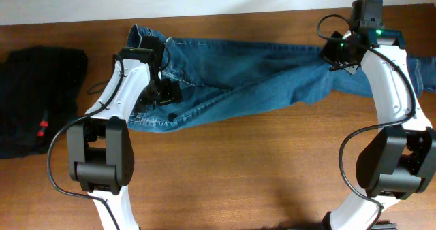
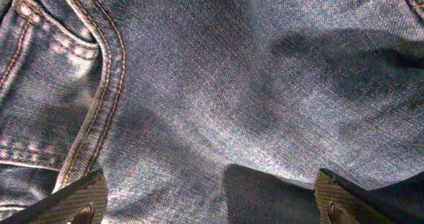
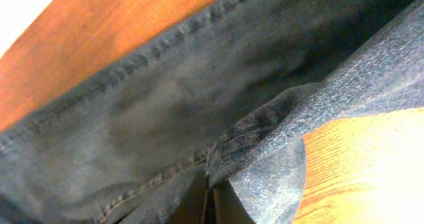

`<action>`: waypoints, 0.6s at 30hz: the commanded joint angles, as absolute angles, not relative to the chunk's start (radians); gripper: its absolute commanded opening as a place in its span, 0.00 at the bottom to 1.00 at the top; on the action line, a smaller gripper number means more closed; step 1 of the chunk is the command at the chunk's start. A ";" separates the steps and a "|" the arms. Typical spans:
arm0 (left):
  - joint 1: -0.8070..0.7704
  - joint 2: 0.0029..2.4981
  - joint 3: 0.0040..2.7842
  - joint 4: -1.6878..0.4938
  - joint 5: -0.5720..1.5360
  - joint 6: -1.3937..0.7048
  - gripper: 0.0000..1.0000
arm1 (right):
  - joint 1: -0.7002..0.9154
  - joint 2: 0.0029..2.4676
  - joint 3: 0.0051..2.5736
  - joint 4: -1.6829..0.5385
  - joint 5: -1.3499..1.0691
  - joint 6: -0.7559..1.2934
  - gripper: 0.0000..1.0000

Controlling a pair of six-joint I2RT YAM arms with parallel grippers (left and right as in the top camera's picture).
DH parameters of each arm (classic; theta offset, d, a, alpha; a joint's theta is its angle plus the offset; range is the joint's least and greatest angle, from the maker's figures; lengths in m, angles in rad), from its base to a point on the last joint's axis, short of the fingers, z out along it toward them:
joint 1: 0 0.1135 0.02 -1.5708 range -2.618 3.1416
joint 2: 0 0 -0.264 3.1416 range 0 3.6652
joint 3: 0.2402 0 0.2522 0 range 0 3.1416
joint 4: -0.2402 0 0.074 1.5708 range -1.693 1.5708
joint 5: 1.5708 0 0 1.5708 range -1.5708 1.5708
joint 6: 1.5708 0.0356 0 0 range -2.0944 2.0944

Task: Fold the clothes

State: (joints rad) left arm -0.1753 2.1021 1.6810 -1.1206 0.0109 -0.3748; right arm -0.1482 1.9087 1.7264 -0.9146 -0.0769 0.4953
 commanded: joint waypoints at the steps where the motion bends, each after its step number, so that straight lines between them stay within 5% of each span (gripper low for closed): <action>1: -0.174 2.111 1.683 -1.121 0.011 -0.381 0.99 | -0.152 1.873 1.752 -0.907 -0.070 0.459 0.04; 18: -0.174 2.111 1.683 -1.121 0.011 -0.381 0.99 | -0.152 1.638 1.662 -0.816 -0.120 0.502 0.04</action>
State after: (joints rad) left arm -0.1753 2.1021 1.6810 -1.1202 0.0109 -0.3752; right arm -0.1482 1.7531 1.6974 -0.8410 -0.1261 0.5011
